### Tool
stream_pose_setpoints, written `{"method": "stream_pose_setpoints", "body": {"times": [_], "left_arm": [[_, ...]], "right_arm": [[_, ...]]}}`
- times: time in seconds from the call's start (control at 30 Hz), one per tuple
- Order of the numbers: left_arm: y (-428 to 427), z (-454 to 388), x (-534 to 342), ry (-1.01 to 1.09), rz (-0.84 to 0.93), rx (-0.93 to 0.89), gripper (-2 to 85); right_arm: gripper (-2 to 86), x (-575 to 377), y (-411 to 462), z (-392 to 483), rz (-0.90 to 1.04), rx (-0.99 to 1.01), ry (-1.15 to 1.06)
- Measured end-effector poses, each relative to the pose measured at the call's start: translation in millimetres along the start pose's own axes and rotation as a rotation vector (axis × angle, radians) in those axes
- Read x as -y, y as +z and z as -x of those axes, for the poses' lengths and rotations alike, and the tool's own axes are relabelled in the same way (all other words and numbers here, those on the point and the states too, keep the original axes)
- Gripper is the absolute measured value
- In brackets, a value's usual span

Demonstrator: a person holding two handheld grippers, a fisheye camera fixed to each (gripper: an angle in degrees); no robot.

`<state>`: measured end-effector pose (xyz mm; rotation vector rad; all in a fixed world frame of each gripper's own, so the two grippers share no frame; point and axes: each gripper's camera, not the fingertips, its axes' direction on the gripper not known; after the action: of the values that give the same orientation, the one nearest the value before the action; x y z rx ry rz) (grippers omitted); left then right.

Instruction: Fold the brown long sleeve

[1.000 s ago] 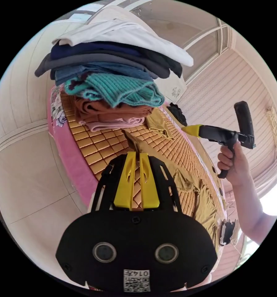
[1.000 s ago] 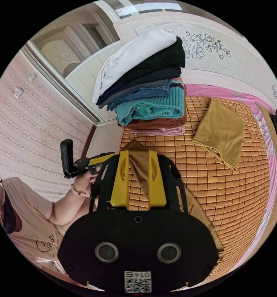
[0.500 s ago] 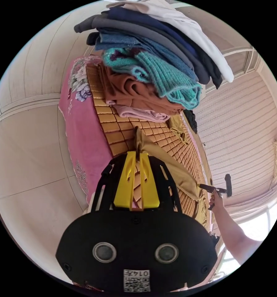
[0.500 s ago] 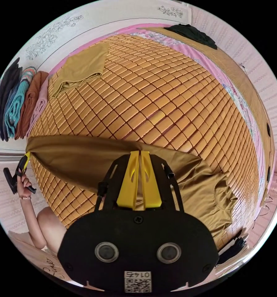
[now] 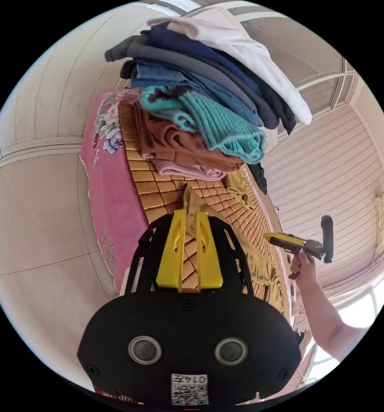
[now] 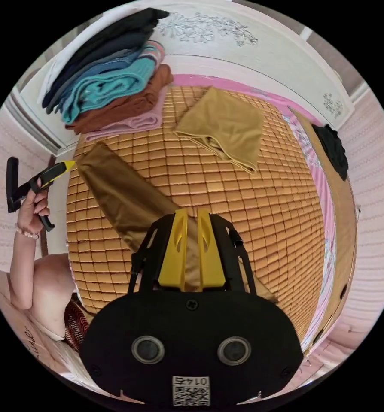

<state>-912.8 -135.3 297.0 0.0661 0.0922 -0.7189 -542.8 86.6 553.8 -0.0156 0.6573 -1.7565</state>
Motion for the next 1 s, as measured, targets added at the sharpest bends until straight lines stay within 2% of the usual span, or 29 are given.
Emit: {"method": "stream_pose_setpoints", "body": {"times": [0.1, 0.23, 0.37, 0.43, 0.57, 0.63, 0.7, 0.8, 0.87, 0.93, 1.0], "left_arm": [[10, -7, -2, 0.031, 0.026, 0.035, 5.1], [29, -3, -5, 0.027, 0.122, -0.02, 1.9], [5, -6, -11, 0.028, -0.03, 0.121, -0.5], [-7, -2, -19, -0.022, -0.123, 0.17, -0.7], [6, -2, -29, -0.039, -0.102, 0.07, 0.9], [32, -15, -32, 0.03, 0.026, 0.035, 1.6], [48, -27, -39, 0.099, 0.076, 0.092, -0.2], [51, -33, -51, 0.066, 0.056, 0.102, -0.8], [41, -39, -60, 0.053, -0.02, 0.123, -0.9], [24, -57, -73, 0.089, -0.144, 0.059, -0.9], [22, -79, -86, 0.168, -0.184, -0.024, -0.9]], "right_arm": [[5.7, 43, 6, 63, -0.047, 0.167, -0.18], [5.5, 77, 25, 115, -0.039, 0.171, -0.273], [0.7, 89, 62, 131, 0.053, 0.058, -0.25], [0.0, 85, 62, 127, 0.05, 0.077, -0.234], [-0.6, 63, 58, 113, 0.022, 0.124, -0.181], [-0.6, 43, 46, 108, -0.037, 0.16, -0.147], [-0.7, 2, 27, 104, -0.104, 0.217, -0.097], [-0.6, -73, 5, 102, -0.133, 0.24, -0.067], [-0.6, -130, -7, 101, -0.109, 0.229, -0.04], [-0.6, -195, -20, 96, -0.081, 0.199, 0.019], [-0.3, -293, -36, 85, 0.007, 0.14, 0.196]]}}
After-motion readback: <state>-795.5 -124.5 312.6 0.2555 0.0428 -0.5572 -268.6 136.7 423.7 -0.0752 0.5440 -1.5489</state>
